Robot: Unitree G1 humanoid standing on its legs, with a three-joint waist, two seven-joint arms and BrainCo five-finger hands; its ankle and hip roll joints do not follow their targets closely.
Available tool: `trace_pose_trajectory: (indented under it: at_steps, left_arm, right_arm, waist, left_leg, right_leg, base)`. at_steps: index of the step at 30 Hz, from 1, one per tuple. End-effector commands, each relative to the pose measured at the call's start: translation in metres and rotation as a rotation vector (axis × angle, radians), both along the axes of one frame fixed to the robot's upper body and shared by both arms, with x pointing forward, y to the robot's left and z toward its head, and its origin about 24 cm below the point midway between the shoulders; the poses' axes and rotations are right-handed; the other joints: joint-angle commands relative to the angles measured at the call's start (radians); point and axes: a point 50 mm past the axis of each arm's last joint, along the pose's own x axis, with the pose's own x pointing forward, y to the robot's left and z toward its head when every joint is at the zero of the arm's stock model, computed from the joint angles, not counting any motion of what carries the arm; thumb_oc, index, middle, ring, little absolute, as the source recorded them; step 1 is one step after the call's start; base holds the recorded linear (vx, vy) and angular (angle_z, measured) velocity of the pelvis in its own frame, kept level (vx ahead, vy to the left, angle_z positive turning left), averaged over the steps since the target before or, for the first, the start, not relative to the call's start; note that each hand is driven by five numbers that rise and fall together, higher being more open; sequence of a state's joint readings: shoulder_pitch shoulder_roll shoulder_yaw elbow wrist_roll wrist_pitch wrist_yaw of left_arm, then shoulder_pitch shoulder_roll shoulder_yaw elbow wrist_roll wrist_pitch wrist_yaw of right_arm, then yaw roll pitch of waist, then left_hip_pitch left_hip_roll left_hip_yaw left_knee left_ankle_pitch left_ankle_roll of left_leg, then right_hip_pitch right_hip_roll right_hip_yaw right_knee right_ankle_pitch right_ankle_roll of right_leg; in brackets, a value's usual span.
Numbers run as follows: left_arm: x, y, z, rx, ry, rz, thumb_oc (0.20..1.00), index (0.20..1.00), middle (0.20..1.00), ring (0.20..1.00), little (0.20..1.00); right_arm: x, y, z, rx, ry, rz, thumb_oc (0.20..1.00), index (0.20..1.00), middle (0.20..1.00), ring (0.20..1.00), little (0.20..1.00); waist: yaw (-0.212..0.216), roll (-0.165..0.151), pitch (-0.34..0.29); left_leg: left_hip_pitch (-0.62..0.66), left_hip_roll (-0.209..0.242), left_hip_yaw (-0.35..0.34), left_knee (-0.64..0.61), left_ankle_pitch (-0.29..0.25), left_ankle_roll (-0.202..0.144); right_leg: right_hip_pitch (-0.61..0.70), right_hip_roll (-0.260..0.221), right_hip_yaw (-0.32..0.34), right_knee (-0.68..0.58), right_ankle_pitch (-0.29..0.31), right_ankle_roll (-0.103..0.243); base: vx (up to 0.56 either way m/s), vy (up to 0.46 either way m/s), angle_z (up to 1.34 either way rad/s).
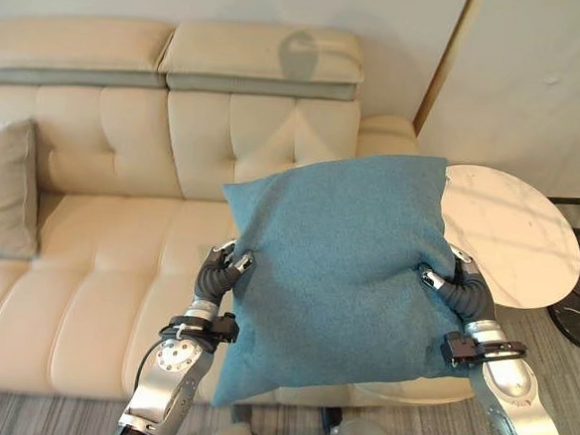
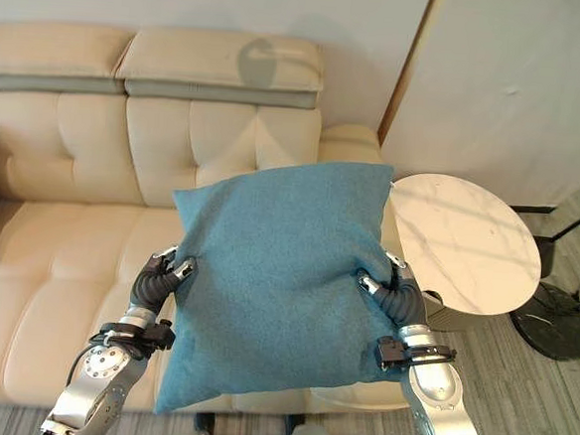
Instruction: Pick up all the scattered cushions and arrange them neatly on the sofa.
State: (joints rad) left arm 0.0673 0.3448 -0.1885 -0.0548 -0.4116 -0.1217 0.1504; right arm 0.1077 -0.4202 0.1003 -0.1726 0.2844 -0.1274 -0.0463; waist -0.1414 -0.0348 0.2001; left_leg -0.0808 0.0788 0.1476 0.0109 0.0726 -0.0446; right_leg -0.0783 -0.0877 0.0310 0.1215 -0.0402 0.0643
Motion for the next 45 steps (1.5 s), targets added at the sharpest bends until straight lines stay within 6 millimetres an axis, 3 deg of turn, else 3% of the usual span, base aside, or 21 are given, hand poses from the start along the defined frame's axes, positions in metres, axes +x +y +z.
trace_pose_trajectory:
  at_steps: [1,5,8,12,16,18,20,21,22,23,24,25,27,29,30,31,32,37,38,40,45]
  left_arm:
    - [0.008,-0.005,0.045,0.049,-0.251,-0.060,0.200,0.200,0.200,0.200,0.200]
    - [0.018,0.014,0.054,0.113,-0.289,0.031,0.200,0.200,0.200,0.200,0.200]
    - [0.025,0.017,0.062,0.126,-0.329,0.065,0.200,0.200,0.200,0.200,0.200]
    - [0.051,0.014,0.099,0.126,-0.490,0.132,0.200,0.200,0.200,0.200,0.200]
    - [0.071,0.015,0.132,0.140,-0.603,0.194,0.200,0.200,0.200,0.200,0.200]
    - [0.096,0.007,0.184,0.131,-0.753,0.255,0.200,0.200,0.200,0.200,0.200]
    - [0.108,-0.001,0.219,0.132,-0.830,0.265,0.200,0.200,0.200,0.200,0.200]
    - [0.109,-0.002,0.221,0.132,-0.835,0.264,0.200,0.200,0.200,0.200,0.200]
    - [0.115,-0.005,0.257,0.172,-0.909,0.285,0.200,0.200,0.200,0.200,0.200]
    - [0.118,-0.006,0.279,0.183,-0.947,0.306,0.200,0.200,0.200,0.200,0.200]
    - [0.119,-0.005,0.297,0.202,-0.975,0.335,0.200,0.200,0.200,0.200,0.200]
    - [0.119,-0.005,0.300,0.202,-0.982,0.333,0.200,0.200,0.200,0.200,0.200]
    - [0.122,0.003,0.338,0.302,-1.004,0.405,0.200,0.200,0.200,0.200,0.200]
    - [0.122,0.005,0.351,0.329,-1.007,0.431,0.200,0.200,0.200,0.200,0.200]
    - [0.124,0.010,0.370,0.399,-0.980,0.472,0.200,0.200,0.200,0.200,0.200]
    - [0.125,0.013,0.378,0.422,-0.958,0.497,0.473,0.473,0.473,0.473,0.473]
    - [0.126,0.022,0.382,0.447,-0.925,0.530,1.000,1.000,1.000,1.000,1.000]
    - [0.129,0.037,0.385,0.518,-0.847,0.564,1.000,1.000,1.000,1.000,1.000]
    - [0.132,0.053,0.375,0.543,-0.782,0.593,1.000,1.000,1.000,1.000,1.000]
    - [0.136,0.059,0.366,0.576,-0.736,0.600,1.000,1.000,1.000,1.000,1.000]
    - [0.142,0.110,0.318,0.678,-0.500,0.688,1.000,1.000,1.000,1.000,1.000]
  right_arm:
    - [0.019,0.034,0.045,0.032,-0.245,0.136,0.200,0.200,0.200,0.200,0.200]
    - [0.038,0.065,0.063,0.039,-0.328,0.211,0.200,0.200,0.200,0.200,0.200]
    - [0.046,0.075,0.075,0.040,-0.378,0.217,0.200,0.200,0.200,0.200,0.200]
    - [0.065,0.105,0.126,0.051,-0.568,0.234,0.200,0.200,0.200,0.200,0.200]
    - [0.077,0.120,0.161,0.039,-0.683,0.209,0.200,0.200,0.200,0.200,0.200]
    - [0.092,0.136,0.208,0.036,-0.797,0.154,0.200,0.200,0.200,0.200,0.200]
    - [0.098,0.141,0.238,0.032,-0.867,0.113,0.200,0.200,0.200,0.200,0.200]
    - [0.098,0.141,0.240,0.033,-0.872,0.111,0.200,0.200,0.200,0.200,0.200]
    - [0.097,0.144,0.271,-0.003,-0.961,0.061,0.200,0.200,0.200,0.200,0.200]
    - [0.097,0.148,0.289,-0.028,-1.006,0.032,0.200,0.200,0.200,0.200,0.200]
    - [0.095,0.151,0.301,-0.037,-1.039,0.016,0.200,0.200,0.200,0.200,0.200]
    - [0.094,0.151,0.304,-0.035,-1.046,0.013,0.200,0.200,0.200,0.200,0.200]
    - [0.096,0.149,0.329,-0.085,-1.086,-0.066,0.200,0.200,0.200,0.200,0.200]
    - [0.097,0.150,0.337,-0.109,-1.097,-0.084,0.200,0.200,0.200,0.200,0.200]
    - [0.104,0.142,0.349,-0.160,-1.077,-0.141,0.297,0.297,0.297,0.297,0.297]
    - [0.109,0.137,0.351,-0.161,-1.052,-0.153,0.774,0.774,0.774,0.774,0.774]
    - [0.115,0.129,0.353,-0.184,-1.017,-0.182,1.000,1.000,1.000,1.000,1.000]
    - [0.135,0.098,0.345,-0.256,-0.890,-0.258,1.000,1.000,1.000,1.000,1.000]
    - [0.146,0.081,0.333,-0.286,-0.808,-0.283,1.000,1.000,1.000,1.000,1.000]
    - [0.151,0.077,0.325,-0.282,-0.768,-0.276,1.000,1.000,1.000,1.000,1.000]
    - [0.167,0.061,0.280,-0.309,-0.624,-0.252,1.000,1.000,1.000,1.000,1.000]
  waist:
    - [0.046,-0.005,-0.022]
    - [0.100,-0.013,0.009]
    - [0.115,-0.011,0.027]
    - [0.147,0.018,0.075]
    - [0.162,0.036,0.080]
    - [0.180,0.055,0.093]
    - [0.190,0.064,0.092]
    - [0.191,0.063,0.095]
    - [0.199,0.071,0.103]
    - [0.202,0.072,0.110]
    - [0.203,0.075,0.112]
    - [0.204,0.073,0.117]
    - [0.208,0.074,0.121]
    - [0.212,0.073,0.125]
    - [0.211,0.073,0.130]
    - [0.213,0.074,0.136]
    - [0.215,0.074,0.142]
    - [0.222,0.073,0.153]
    - [0.223,0.073,0.162]
    - [0.221,0.070,0.165]
    - [0.202,0.060,0.204]
  left_leg:
    - [0.027,-0.003,0.012,0.069,-0.145,-0.017]
    - [0.007,-0.022,0.087,0.064,-0.157,0.005]
    - [-0.023,-0.030,0.093,0.063,-0.150,0.007]
    - [-0.160,-0.045,0.075,0.076,-0.123,0.000]
    - [-0.226,-0.049,0.062,0.070,-0.098,-0.007]
    - [-0.280,-0.048,0.044,0.039,-0.054,-0.021]
    - [-0.301,-0.050,0.030,0.009,-0.032,-0.027]
    - [-0.303,-0.050,0.029,0.008,-0.031,-0.027]
    - [-0.324,-0.050,0.015,-0.013,-0.011,-0.034]
    - [-0.337,-0.053,0.006,-0.025,0.000,-0.038]
    - [-0.347,-0.052,-0.001,-0.035,0.008,-0.041]
    - [-0.349,-0.053,-0.001,-0.035,0.010,-0.041]
    - [-0.374,-0.056,-0.020,-0.063,0.030,-0.045]
    - [-0.387,-0.058,-0.025,-0.069,0.037,-0.045]
    - [-0.411,-0.058,-0.032,-0.078,0.050,-0.048]
    - [-0.423,-0.060,-0.037,-0.082,0.058,-0.049]
    - [-0.435,-0.060,-0.043,-0.085,0.063,-0.049]
    - [-0.470,-0.059,-0.056,-0.092,0.077,-0.054]
    - [-0.483,-0.058,-0.060,-0.095,0.085,-0.056]
    - [-0.489,-0.056,-0.061,-0.097,0.090,-0.058]
    - [-0.522,-0.051,-0.057,-0.098,0.105,-0.069]
  right_leg:
    - [-0.018,-0.045,-0.004,-0.032,0.013,0.068]
    - [-0.099,-0.074,-0.039,-0.020,0.063,0.098]
    - [-0.126,-0.090,-0.066,-0.031,0.082,0.105]
    - [-0.234,-0.122,-0.087,-0.051,0.118,0.096]
    - [-0.294,-0.125,-0.097,-0.049,0.125,0.092]
    - [-0.348,-0.122,-0.112,-0.053,0.136,0.096]
    - [-0.373,-0.121,-0.118,-0.056,0.137,0.099]
    - [-0.376,-0.121,-0.119,-0.055,0.137,0.099]
    - [-0.398,-0.121,-0.125,-0.057,0.139,0.105]
    - [-0.414,-0.120,-0.128,-0.055,0.140,0.108]
    - [-0.425,-0.119,-0.129,-0.058,0.142,0.112]
    - [-0.427,-0.119,-0.129,-0.057,0.142,0.111]
    - [-0.459,-0.118,-0.131,-0.061,0.148,0.121]
    - [-0.475,-0.116,-0.131,-0.061,0.151,0.123]
    - [-0.497,-0.116,-0.132,-0.064,0.158,0.128]
    - [-0.508,-0.115,-0.132,-0.064,0.160,0.129]
    - [-0.519,-0.112,-0.131,-0.064,0.162,0.129]
    - [-0.543,-0.111,-0.140,-0.075,0.170,0.132]
    - [-0.553,-0.109,-0.141,-0.078,0.172,0.131]
    - [-0.558,-0.108,-0.143,-0.078,0.173,0.130]
    - [-0.582,-0.103,-0.150,-0.082,0.181,0.129]
  base:
    - [-0.02,0.112,-0.40]
    - [-0.11,0.099,-0.58]
    - [-0.10,0.003,-0.34]
    - [-0.17,-0.007,0.08]
    - [-0.05,-0.016,0.17]
    - [-0.05,-0.029,0.11]
    - [-0.02,-0.022,0.13]
    - [0.00,-0.027,0.20]
    - [0.00,-0.026,0.20]
    - [0.00,-0.033,0.22]
    - [0.00,-0.017,0.21]
    - [0.00,-0.020,0.15]
    - [0.00,-0.016,0.10]
    - [0.00,-0.003,0.02]
    - [0.00,0.000,0.00]
    - [0.00,-0.026,0.05]
    - [-0.01,-0.005,0.10]
    - [-0.01,-0.031,0.06]
    - [-0.02,-0.023,0.07]
    - [-0.03,-0.019,0.09]
    - [-0.04,-0.001,0.03]
